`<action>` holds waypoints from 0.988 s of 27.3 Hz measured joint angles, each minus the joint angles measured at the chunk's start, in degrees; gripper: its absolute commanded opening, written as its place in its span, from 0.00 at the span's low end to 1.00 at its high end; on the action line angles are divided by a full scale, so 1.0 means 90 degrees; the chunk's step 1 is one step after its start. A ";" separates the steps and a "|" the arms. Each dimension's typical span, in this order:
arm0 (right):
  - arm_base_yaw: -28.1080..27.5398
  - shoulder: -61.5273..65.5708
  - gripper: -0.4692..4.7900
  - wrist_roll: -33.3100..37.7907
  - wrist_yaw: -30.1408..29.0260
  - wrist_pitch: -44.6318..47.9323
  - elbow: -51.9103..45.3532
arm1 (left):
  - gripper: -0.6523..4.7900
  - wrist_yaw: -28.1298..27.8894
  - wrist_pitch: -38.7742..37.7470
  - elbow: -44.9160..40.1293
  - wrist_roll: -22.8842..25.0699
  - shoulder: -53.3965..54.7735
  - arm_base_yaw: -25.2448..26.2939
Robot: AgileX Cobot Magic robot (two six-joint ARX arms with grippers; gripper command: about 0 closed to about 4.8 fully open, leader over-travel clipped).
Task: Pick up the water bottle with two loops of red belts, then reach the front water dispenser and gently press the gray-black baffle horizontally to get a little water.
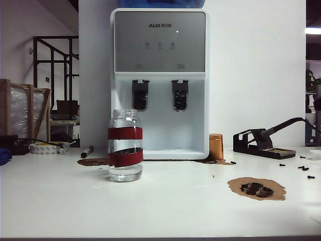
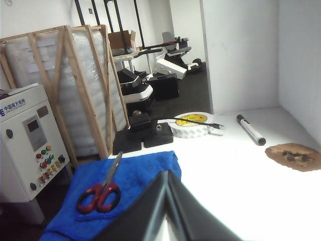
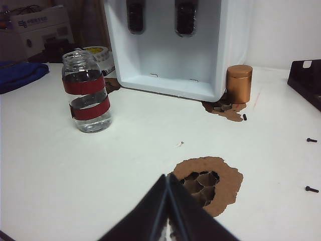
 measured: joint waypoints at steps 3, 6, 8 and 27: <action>0.0000 0.0000 0.09 0.0068 -0.0012 0.0005 -0.0005 | 0.11 0.0000 -0.0255 0.0000 0.0000 -0.0073 0.0000; 0.0000 0.0000 0.09 0.0087 -0.0121 0.0019 -0.0010 | 0.11 -0.0005 -0.0585 0.0000 0.0000 -0.0070 0.0002; 0.0000 0.0000 0.09 0.0090 -0.0143 0.0019 -0.0010 | 0.11 -0.0002 -0.0889 0.0000 0.0000 -0.0070 0.0002; 0.0000 0.0000 0.09 0.0090 -0.0146 0.0019 -0.0010 | 0.11 0.0017 -0.1086 0.0000 0.0000 -0.0070 0.0002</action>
